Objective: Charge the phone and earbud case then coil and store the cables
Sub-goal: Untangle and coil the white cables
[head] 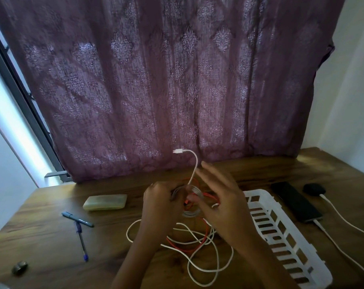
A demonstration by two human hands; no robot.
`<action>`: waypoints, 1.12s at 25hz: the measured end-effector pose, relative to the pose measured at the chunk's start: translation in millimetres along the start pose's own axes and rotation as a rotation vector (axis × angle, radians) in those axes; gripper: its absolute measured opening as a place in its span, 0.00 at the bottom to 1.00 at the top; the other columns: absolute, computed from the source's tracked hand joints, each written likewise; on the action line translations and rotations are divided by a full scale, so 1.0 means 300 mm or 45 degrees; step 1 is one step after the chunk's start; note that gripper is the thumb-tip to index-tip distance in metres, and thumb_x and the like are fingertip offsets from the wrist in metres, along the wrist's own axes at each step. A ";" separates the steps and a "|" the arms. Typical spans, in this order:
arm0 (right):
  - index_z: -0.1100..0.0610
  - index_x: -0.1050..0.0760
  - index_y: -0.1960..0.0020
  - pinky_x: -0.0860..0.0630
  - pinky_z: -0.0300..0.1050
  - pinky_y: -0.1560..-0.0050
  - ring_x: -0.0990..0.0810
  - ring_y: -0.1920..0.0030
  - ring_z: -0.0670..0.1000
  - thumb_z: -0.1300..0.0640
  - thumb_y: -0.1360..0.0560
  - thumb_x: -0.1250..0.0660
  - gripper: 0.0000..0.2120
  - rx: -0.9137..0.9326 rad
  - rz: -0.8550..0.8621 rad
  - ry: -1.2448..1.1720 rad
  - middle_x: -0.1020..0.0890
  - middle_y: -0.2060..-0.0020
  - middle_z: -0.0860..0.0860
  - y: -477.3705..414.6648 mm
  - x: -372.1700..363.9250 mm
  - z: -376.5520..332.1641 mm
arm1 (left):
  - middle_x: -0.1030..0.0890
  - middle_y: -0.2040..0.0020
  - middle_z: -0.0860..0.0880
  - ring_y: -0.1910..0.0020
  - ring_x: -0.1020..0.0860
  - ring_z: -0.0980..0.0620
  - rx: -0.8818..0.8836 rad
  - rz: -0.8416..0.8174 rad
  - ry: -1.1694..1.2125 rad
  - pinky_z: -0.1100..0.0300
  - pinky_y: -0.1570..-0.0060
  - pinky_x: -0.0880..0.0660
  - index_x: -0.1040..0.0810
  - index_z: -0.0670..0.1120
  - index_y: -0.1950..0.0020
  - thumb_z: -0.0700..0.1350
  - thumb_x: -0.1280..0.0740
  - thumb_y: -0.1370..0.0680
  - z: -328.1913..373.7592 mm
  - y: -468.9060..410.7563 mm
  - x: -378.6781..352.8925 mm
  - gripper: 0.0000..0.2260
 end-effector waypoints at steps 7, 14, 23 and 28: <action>0.59 0.38 0.30 0.42 0.57 0.30 0.37 0.29 0.56 0.62 0.27 0.44 0.24 0.372 0.030 0.599 0.30 0.31 0.56 0.074 -0.070 -0.039 | 0.23 0.71 0.69 0.66 0.24 0.70 -0.016 -0.048 0.129 0.77 0.67 0.33 0.15 0.48 0.56 0.37 0.30 0.28 0.033 0.026 -0.021 0.07; 0.61 0.24 0.41 0.23 0.33 0.54 0.19 0.51 0.43 0.61 0.28 0.37 0.15 -0.027 0.206 0.024 0.16 0.53 0.51 0.074 -0.008 0.007 | 0.23 0.64 0.74 0.61 0.22 0.69 -0.039 0.042 0.201 0.77 0.62 0.31 0.22 0.58 0.49 0.39 0.31 0.27 0.057 0.043 -0.011 0.14; 0.53 0.29 0.49 0.22 0.36 0.60 0.17 0.60 0.44 0.65 0.32 0.27 0.16 -0.921 0.074 -0.912 0.16 0.62 0.50 0.073 -0.051 0.137 | 0.20 0.65 0.64 0.62 0.21 0.68 0.117 0.064 0.217 0.76 0.63 0.29 0.16 0.51 0.52 0.39 0.32 0.26 -0.040 0.045 -0.040 0.08; 0.61 0.31 0.45 0.20 0.43 0.66 0.16 0.64 0.51 0.71 0.32 0.30 0.19 -1.404 0.068 -1.533 0.16 0.64 0.55 0.106 -0.123 0.165 | 0.19 0.65 0.61 0.64 0.21 0.65 0.166 0.058 0.220 0.72 0.67 0.28 0.17 0.50 0.52 0.39 0.33 0.25 -0.069 0.069 -0.059 0.08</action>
Point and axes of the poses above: each hand's wrist, its own y-axis away from the middle knuckle, its own x-axis out of the back of the hand, z = x × y, the point moved 9 cm from there along -y, towards the middle knuckle
